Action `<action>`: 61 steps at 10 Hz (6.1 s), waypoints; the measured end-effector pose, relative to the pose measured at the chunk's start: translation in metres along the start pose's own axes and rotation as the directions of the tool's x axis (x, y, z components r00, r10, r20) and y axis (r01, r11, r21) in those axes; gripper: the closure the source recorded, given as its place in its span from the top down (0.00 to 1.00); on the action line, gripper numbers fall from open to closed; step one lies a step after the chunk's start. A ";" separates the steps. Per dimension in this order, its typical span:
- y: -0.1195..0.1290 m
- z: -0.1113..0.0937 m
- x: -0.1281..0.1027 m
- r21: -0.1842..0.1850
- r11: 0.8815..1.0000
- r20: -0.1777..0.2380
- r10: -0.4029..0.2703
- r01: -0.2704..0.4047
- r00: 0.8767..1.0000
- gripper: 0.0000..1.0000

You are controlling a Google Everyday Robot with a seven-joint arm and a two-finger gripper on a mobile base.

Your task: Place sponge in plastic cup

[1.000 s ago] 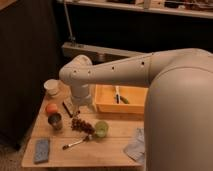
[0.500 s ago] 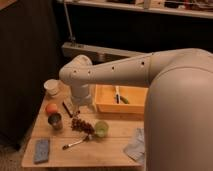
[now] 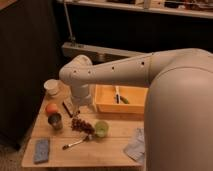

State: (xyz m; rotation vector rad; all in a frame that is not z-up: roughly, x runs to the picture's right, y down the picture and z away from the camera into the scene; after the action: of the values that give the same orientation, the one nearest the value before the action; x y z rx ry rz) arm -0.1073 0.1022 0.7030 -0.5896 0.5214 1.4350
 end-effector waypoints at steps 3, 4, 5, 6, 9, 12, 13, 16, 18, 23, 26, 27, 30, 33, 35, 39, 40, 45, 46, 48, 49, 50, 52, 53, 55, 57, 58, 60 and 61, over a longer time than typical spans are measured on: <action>0.000 0.000 0.000 0.000 1.000 0.000 0.000 0.000 1.000 0.65; 0.000 0.000 0.000 0.000 1.000 0.000 0.000 0.000 1.000 0.65; 0.000 0.000 0.000 0.000 1.000 0.000 0.000 0.000 1.000 0.65; 0.000 0.000 0.000 0.000 1.000 0.000 0.000 0.000 1.000 0.65; 0.000 0.000 0.000 0.000 1.000 0.000 0.000 0.000 1.000 0.65; 0.000 0.000 0.000 0.000 1.000 0.000 0.000 0.000 1.000 0.65; 0.000 0.000 0.000 0.000 1.000 0.000 0.000 0.000 1.000 0.65; 0.000 0.000 0.000 0.000 1.000 0.000 0.000 0.000 1.000 0.65; 0.000 0.000 0.000 0.000 1.000 0.000 0.000 0.000 1.000 0.65; 0.001 -0.001 0.002 -0.004 1.000 -0.002 -0.010 0.010 1.000 0.65; 0.029 -0.001 0.024 -0.052 0.993 0.005 -0.108 0.108 0.994 0.65; 0.040 -0.002 0.040 -0.069 0.987 0.007 -0.143 0.143 0.990 0.65; 0.087 0.001 0.089 -0.115 0.962 0.020 -0.245 0.246 0.969 0.65; 0.132 0.020 0.106 -0.155 0.921 0.012 -0.359 0.356 0.933 0.65; 0.152 0.031 0.095 -0.164 0.903 -0.004 -0.403 0.397 0.915 0.65; 0.179 0.053 0.081 -0.125 0.896 -0.060 -0.436 0.427 0.898 0.65; 0.182 0.061 0.079 -0.119 0.897 -0.076 -0.437 0.427 0.896 0.65; 0.199 0.088 0.077 -0.145 0.882 -0.108 -0.465 0.449 0.878 0.65; 0.205 0.092 0.077 -0.150 0.878 -0.110 -0.472 0.455 0.875 0.65; 0.218 0.101 0.079 -0.154 0.870 -0.114 -0.487 0.469 0.866 0.65; 0.222 0.106 0.079 -0.155 0.868 -0.119 -0.491 0.472 0.863 0.65; 0.226 0.112 0.081 -0.157 0.864 -0.125 -0.497 0.478 0.858 0.65; 0.231 0.124 0.082 -0.160 0.860 -0.136 -0.506 0.485 0.852 0.65; 0.233 0.130 0.083 -0.164 0.857 -0.142 -0.510 0.488 0.848 0.65; 0.237 0.140 0.085 -0.169 0.853 -0.151 -0.517 0.494 0.842 0.65; 0.240 0.154 0.091 -0.170 0.850 -0.166 -0.523 0.499 0.836 0.65; 0.241 0.157 0.092 -0.170 0.849 -0.169 -0.525 0.500 0.834 0.65; 0.240 0.165 0.095 -0.161 0.851 -0.180 -0.523 0.499 0.833 0.63; 0.240 0.167 0.097 -0.158 0.852 -0.180 -0.522 0.499 0.834 0.57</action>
State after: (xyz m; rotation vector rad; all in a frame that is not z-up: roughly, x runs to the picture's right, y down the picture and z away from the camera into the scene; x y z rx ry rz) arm -0.3431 0.2950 0.7511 -0.9034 0.4168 0.8906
